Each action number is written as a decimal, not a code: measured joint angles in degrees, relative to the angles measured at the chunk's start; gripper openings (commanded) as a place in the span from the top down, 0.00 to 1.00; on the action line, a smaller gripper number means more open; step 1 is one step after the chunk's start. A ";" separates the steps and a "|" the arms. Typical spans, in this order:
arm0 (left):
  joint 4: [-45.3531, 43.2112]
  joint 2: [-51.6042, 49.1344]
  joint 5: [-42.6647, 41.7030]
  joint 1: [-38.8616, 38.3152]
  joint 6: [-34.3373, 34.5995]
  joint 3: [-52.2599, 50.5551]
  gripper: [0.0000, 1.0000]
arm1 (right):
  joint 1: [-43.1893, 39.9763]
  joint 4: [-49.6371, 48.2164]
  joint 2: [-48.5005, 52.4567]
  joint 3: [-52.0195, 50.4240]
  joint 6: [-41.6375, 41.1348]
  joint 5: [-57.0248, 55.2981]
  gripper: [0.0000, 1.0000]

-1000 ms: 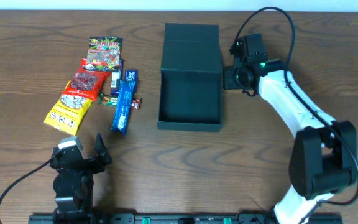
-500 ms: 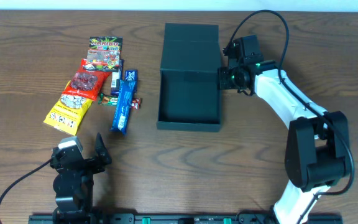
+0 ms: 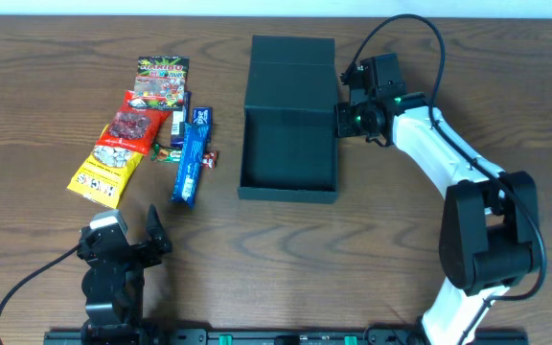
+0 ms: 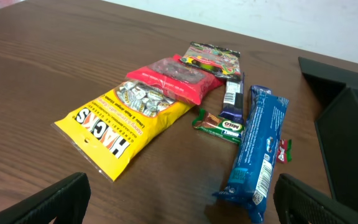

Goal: Pack container

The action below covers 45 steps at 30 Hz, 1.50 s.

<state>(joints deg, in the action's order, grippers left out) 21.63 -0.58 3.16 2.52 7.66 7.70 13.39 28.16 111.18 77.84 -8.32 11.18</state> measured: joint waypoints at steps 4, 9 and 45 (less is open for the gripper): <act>0.00 0.00 0.00 0.00 0.00 0.00 0.05 | 0.00 -0.74 0.00 0.00 0.96 0.00 0.99; 0.00 0.00 0.00 0.00 0.00 0.00 0.05 | 0.00 -0.87 0.00 0.13 1.64 -0.02 0.99; 0.07 0.00 -13.99 0.00 12.22 0.00 0.05 | -0.20 33.18 -19.10 30.10 4.94 -1.92 0.01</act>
<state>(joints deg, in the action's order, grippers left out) 21.69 -0.58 -10.83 2.52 19.88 7.70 13.19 61.34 92.07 107.94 -3.38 9.26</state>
